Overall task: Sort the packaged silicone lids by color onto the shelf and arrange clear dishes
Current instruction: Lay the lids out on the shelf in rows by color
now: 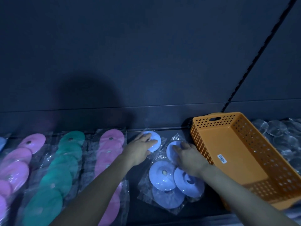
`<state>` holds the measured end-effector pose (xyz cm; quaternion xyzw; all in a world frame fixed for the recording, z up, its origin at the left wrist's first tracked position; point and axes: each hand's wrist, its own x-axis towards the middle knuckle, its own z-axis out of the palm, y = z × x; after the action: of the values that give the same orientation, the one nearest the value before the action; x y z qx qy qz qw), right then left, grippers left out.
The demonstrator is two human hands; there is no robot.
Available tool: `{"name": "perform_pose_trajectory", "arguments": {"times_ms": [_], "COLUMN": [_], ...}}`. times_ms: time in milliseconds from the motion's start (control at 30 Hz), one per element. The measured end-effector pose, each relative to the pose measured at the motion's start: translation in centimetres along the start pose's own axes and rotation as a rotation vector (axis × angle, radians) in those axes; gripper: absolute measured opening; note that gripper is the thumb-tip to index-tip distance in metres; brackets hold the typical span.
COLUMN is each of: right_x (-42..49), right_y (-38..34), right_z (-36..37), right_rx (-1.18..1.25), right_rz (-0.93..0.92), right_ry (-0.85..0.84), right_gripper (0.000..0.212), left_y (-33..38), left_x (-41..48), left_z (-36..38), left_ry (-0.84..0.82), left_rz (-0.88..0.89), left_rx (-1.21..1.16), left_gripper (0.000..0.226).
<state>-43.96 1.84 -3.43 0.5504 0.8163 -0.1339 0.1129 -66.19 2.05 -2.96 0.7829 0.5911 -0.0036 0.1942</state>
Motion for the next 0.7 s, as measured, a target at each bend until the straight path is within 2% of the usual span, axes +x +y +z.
{"name": "perform_pose_trajectory", "arguments": {"times_ms": [133,433,500,567,633,700], "right_x": [-1.3,-1.9,-2.3,-3.3,-4.7,-6.0], "right_y": [-0.4,-1.4,-1.1,-0.9,-0.8,-0.8], "right_z": [-0.9,-1.5,-1.7,-2.0,-2.3,-2.4], "right_rx": [0.000,0.137,0.204,0.256,0.299,0.310], "right_rz": [0.041,0.149,0.128,0.066,0.009,-0.029], "right_ry": [0.014,0.032,0.079,0.133,0.155,0.164], "right_gripper": [0.043,0.054,0.052,0.046,0.037,0.029], "left_y": [1.3,1.5,1.7,1.9,2.1,2.7], "left_x": [0.0,1.6,1.2,0.3,-0.9,-2.3], "left_z": [0.4,0.6,0.5,0.5,0.7,0.7], "left_ry": [0.115,0.156,0.205,0.260,0.250,0.198], "left_rz": [-0.138,-0.237,-0.206,-0.097,-0.014,-0.051], "left_rx": [0.159,0.179,0.137,0.034,-0.136,-0.257], "left_gripper": [0.047,0.050,0.049,0.043,0.031,0.027]}}
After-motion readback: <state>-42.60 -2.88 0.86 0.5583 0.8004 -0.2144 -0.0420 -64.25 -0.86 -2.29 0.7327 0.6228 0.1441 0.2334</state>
